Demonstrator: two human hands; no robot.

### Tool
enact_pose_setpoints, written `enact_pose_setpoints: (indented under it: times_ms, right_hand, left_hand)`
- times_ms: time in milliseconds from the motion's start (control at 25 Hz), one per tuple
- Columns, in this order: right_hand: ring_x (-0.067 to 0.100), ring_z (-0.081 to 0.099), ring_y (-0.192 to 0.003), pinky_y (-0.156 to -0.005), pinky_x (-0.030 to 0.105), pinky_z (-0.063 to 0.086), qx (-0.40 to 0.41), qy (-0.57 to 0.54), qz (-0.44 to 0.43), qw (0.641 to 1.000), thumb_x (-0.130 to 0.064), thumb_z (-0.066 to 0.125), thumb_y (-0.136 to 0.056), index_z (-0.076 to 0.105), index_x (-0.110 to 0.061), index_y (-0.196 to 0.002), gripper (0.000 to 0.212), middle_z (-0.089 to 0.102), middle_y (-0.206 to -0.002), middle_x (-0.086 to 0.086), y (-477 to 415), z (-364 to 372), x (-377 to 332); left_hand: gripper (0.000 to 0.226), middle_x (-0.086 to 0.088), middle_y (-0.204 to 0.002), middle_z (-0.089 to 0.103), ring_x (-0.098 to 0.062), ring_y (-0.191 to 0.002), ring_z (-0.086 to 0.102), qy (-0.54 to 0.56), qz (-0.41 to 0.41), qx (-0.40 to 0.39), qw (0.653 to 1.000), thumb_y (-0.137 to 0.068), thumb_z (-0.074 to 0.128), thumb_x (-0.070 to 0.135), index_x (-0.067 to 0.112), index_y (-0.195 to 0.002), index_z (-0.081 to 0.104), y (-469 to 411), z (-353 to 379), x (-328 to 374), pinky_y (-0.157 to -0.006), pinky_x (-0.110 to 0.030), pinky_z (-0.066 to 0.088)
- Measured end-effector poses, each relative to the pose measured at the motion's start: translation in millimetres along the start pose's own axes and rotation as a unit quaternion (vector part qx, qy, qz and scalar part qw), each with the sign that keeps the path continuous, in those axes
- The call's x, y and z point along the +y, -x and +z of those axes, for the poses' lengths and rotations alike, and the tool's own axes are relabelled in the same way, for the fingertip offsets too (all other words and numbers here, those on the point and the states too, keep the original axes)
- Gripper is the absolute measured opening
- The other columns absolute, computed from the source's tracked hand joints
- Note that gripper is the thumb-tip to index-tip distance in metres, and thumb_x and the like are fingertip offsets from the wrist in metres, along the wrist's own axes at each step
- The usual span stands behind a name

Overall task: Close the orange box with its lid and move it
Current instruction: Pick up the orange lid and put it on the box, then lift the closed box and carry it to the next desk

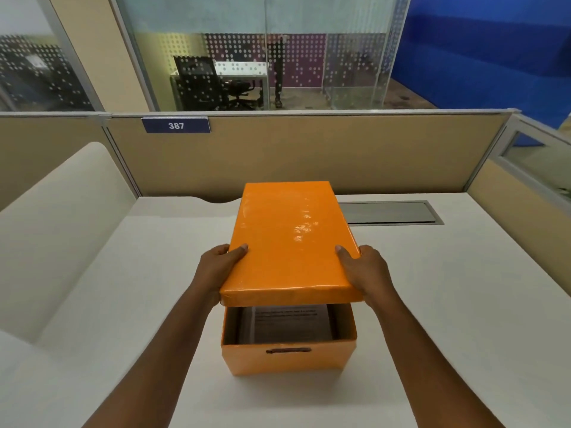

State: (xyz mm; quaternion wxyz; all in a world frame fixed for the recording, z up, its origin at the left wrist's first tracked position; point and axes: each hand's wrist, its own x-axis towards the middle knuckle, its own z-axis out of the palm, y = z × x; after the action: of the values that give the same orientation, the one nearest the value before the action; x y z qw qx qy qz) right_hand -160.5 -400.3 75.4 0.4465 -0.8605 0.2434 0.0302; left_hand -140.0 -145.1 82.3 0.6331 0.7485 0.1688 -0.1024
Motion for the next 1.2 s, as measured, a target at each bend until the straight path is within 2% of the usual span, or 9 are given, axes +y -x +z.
enact_pose_setpoints:
  times_ms: [80, 360, 560, 680, 1040, 1200]
  right_hand:
    - [0.039, 0.057, -0.117, -0.094, 0.049, 0.048, -0.005, 0.009, 0.010, 1.000, -0.057, 0.050, -0.088, 0.042, -0.011, -0.138, 0.068, 0.053, -0.138, 0.014, 1, 4, 5]
    - [0.038, 0.058, -0.118, -0.094, 0.047, 0.049, -0.008, 0.045, 0.014, 0.999, -0.057, 0.047, -0.089, 0.042, -0.012, -0.138, 0.067, 0.053, -0.139, 0.013, 11, 11, 22]
    - [0.037, 0.056, -0.121, -0.096, 0.047, 0.048, -0.019, 0.060, 0.023, 0.998, -0.057, 0.046, -0.090, 0.040, -0.013, -0.139, 0.066, 0.051, -0.141, 0.012, 20, 20, 31]
    - [0.037, 0.054, -0.123, -0.097, 0.047, 0.047, -0.026, 0.065, 0.022, 0.997, -0.056, 0.044, -0.092, 0.038, -0.013, -0.141, 0.066, 0.049, -0.143, 0.011, 22, 21, 30]
    - [0.038, 0.052, -0.125, -0.099, 0.048, 0.045, -0.036, 0.075, 0.025, 0.996, -0.054, 0.043, -0.093, 0.037, -0.011, -0.142, 0.065, 0.048, -0.144, 0.013, 22, 29, 40]
    - [0.038, 0.051, -0.124, -0.102, 0.052, 0.043, -0.024, 0.083, 0.027, 0.996, -0.056, 0.044, -0.091, 0.038, -0.012, -0.140, 0.066, 0.049, -0.142, 0.013, 19, 32, 48]
  left_hand:
    - [0.050, -0.012, -0.120, 0.061, -0.030, -0.094, 0.060, -0.008, -0.014, -0.001, 1.000, -0.088, 0.060, 0.038, 0.013, -0.130, 0.050, 1, 0, -5, -0.081, -0.044, 0.049]
    - [0.056, -0.015, -0.131, 0.058, -0.039, -0.109, 0.060, -0.039, -0.025, 0.017, 0.999, -0.088, 0.059, 0.042, 0.014, -0.136, 0.045, 9, 0, -24, -0.094, -0.054, 0.049]
    - [0.065, -0.015, -0.136, 0.055, -0.040, -0.113, 0.058, -0.046, -0.044, 0.018, 0.998, -0.086, 0.060, 0.043, 0.015, -0.141, 0.041, 12, -2, -40, -0.095, -0.056, 0.048]
    - [0.064, -0.015, -0.137, 0.054, -0.039, -0.113, 0.058, -0.026, -0.052, 0.018, 0.998, -0.087, 0.060, 0.041, 0.016, -0.142, 0.040, 13, -4, -40, -0.090, -0.051, 0.049]
    - [0.055, -0.011, -0.134, 0.056, -0.033, -0.104, 0.059, -0.009, -0.079, -0.003, 0.997, -0.090, 0.057, 0.039, 0.021, -0.139, 0.042, 12, -5, -53, -0.087, -0.049, 0.049]
    - [0.050, -0.006, -0.124, 0.058, -0.021, -0.087, 0.061, 0.000, -0.091, -0.036, 0.995, -0.092, 0.054, 0.038, 0.022, -0.138, 0.042, 14, -2, -59, -0.072, -0.038, 0.050]
